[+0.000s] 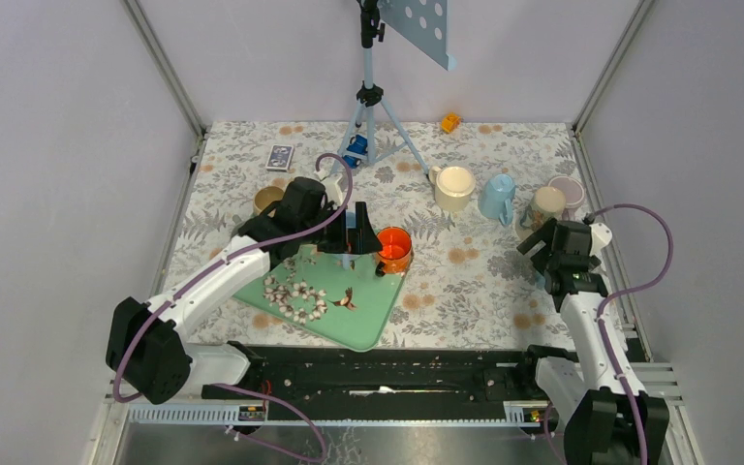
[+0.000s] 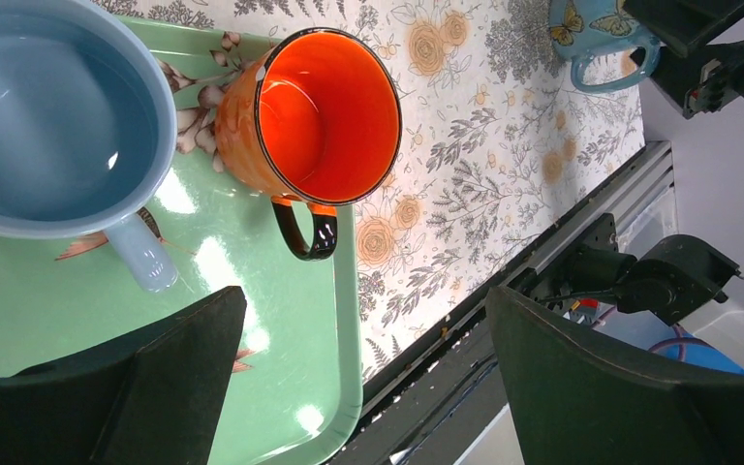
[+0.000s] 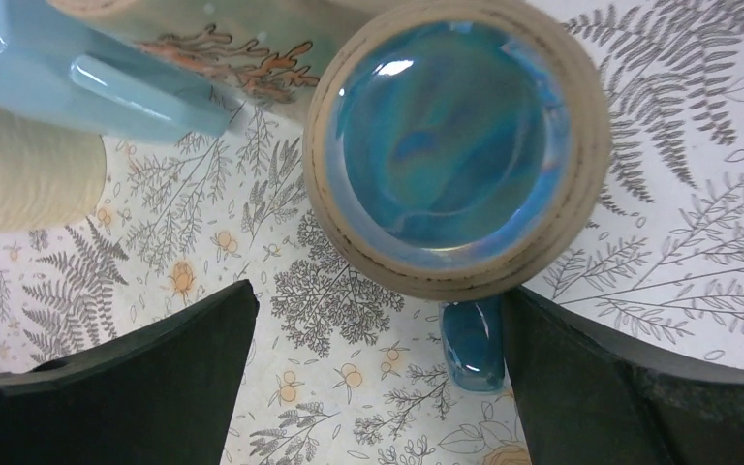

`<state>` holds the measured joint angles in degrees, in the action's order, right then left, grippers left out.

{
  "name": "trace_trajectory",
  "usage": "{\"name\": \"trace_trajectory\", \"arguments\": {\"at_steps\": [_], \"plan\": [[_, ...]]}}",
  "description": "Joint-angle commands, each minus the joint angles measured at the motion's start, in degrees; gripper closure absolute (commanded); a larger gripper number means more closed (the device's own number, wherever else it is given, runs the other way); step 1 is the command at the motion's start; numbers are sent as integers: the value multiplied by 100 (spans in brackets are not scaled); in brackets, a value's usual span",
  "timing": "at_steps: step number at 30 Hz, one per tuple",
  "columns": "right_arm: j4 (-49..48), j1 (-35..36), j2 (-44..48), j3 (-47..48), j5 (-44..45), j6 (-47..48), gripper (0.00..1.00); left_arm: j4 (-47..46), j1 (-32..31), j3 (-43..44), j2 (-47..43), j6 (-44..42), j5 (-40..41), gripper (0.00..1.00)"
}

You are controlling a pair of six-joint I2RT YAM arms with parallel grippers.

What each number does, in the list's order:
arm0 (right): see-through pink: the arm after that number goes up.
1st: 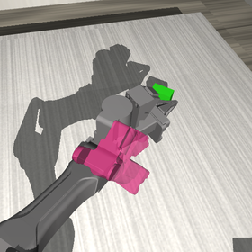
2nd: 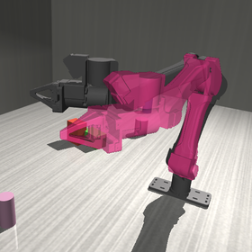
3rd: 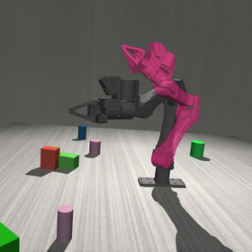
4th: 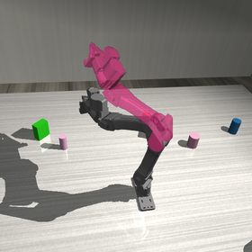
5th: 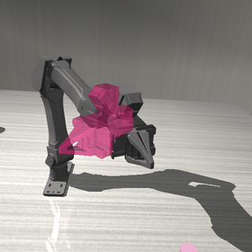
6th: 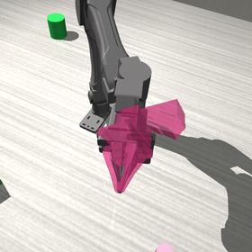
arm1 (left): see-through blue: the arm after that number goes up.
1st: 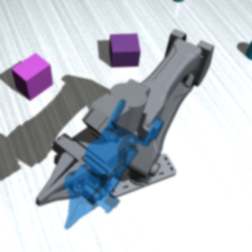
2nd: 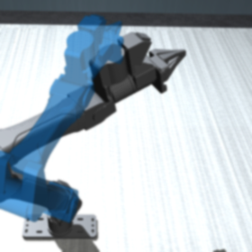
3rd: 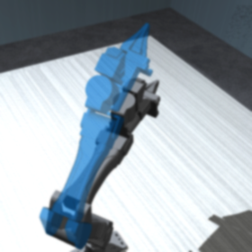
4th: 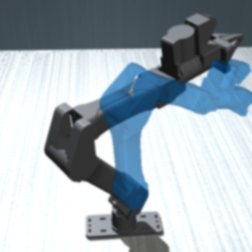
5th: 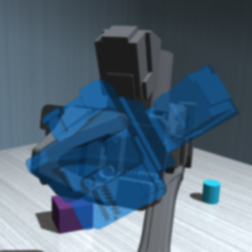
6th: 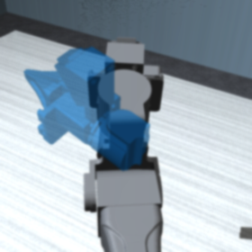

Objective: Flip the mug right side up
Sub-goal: Place the cup on the tray, then turn over the cup at the corner of the board.

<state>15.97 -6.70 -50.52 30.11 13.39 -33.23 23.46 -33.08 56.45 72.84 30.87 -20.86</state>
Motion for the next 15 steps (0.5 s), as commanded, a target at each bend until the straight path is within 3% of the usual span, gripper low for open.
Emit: {"name": "trace_trajectory", "arguments": {"at_steps": [1, 8, 15], "plan": [[-83, 0, -273, 145, -586, 23, 0, -430, -23, -87, -90, 2, -136, 1], [862, 2, -512, 484, 262, -393, 8, -492, -23, -99, -4, 55, -173, 1], [1284, 2, -818, 760, 772, -235, 19, -591, -23, -193, 3, 159, -225, 1]]}}
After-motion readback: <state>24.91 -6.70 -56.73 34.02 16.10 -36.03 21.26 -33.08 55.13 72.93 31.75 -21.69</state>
